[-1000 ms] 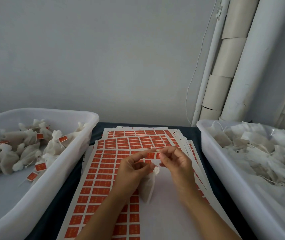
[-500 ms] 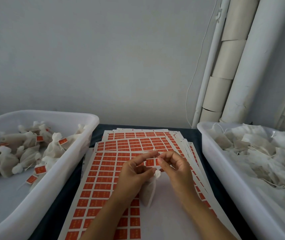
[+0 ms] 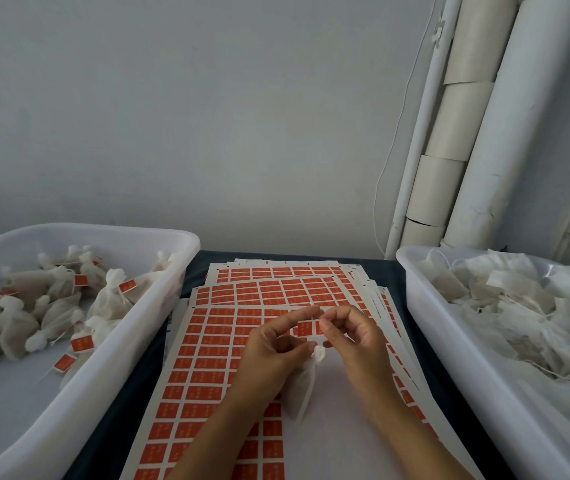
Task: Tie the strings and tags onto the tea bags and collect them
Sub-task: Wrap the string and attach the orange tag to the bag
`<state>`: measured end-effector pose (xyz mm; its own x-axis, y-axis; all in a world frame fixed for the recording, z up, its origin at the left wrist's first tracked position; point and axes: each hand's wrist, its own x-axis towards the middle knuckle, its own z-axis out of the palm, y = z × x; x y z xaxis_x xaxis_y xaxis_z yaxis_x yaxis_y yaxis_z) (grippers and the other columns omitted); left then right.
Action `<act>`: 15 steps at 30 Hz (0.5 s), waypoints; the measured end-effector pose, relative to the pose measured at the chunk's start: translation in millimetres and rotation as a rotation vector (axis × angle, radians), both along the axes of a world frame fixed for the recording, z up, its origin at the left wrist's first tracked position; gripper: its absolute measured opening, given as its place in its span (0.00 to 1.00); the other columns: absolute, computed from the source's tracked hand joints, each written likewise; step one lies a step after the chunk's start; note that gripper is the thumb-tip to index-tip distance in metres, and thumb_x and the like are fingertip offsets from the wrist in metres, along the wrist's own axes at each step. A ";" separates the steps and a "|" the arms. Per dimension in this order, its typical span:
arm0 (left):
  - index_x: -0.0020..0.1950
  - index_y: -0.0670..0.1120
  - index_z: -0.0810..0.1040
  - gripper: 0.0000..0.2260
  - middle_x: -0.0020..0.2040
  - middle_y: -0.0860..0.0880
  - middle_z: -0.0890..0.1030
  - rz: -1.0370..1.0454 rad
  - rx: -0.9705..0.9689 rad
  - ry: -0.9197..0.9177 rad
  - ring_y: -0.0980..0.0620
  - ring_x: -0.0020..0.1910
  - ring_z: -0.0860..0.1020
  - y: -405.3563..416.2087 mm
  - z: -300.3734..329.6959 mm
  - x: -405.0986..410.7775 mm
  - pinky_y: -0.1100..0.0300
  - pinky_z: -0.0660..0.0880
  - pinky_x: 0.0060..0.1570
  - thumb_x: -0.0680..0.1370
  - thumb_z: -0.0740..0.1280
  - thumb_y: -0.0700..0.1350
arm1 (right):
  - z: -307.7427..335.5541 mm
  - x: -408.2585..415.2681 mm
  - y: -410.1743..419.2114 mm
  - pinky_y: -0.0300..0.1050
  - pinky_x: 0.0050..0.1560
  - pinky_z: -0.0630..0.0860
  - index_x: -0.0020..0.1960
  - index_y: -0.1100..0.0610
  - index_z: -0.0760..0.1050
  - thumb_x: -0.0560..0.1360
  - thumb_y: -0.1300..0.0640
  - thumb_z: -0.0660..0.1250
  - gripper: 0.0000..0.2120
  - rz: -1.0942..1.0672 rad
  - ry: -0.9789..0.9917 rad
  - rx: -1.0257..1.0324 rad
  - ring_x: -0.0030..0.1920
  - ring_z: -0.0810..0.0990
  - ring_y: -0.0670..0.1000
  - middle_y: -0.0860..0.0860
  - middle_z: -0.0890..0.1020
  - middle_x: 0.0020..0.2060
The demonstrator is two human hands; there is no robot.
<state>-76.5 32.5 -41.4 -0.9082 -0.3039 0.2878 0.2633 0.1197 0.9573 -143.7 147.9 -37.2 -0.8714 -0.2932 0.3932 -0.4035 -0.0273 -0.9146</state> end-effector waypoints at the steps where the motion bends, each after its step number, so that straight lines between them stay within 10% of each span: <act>1: 0.57 0.58 0.78 0.21 0.49 0.56 0.84 -0.002 0.001 0.003 0.62 0.29 0.76 0.1 0.3 -0.2 0.72 0.71 0.31 0.75 0.67 0.33 | -0.1 -0.3 0.3 0.29 0.40 0.76 0.43 0.49 0.76 0.74 0.58 0.67 0.04 0.002 0.002 0.001 0.45 0.80 0.49 0.40 0.81 0.42; 15: 0.57 0.59 0.77 0.21 0.50 0.60 0.83 -0.016 -0.030 0.005 0.61 0.28 0.74 0.4 -1.5 -0.4 0.70 0.74 0.32 0.75 0.67 0.33 | -1.8 0.1 0.5 0.25 0.39 0.73 0.42 0.49 0.75 0.73 0.58 0.69 0.05 -0.027 0.053 0.045 0.44 0.79 0.41 0.38 0.80 0.40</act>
<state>-76.9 32.9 -42.9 -0.9113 -0.2808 0.3012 0.2701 0.1444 0.9519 -143.7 148.4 -39.0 -0.8576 -0.2886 0.4258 -0.4512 0.0248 -0.8921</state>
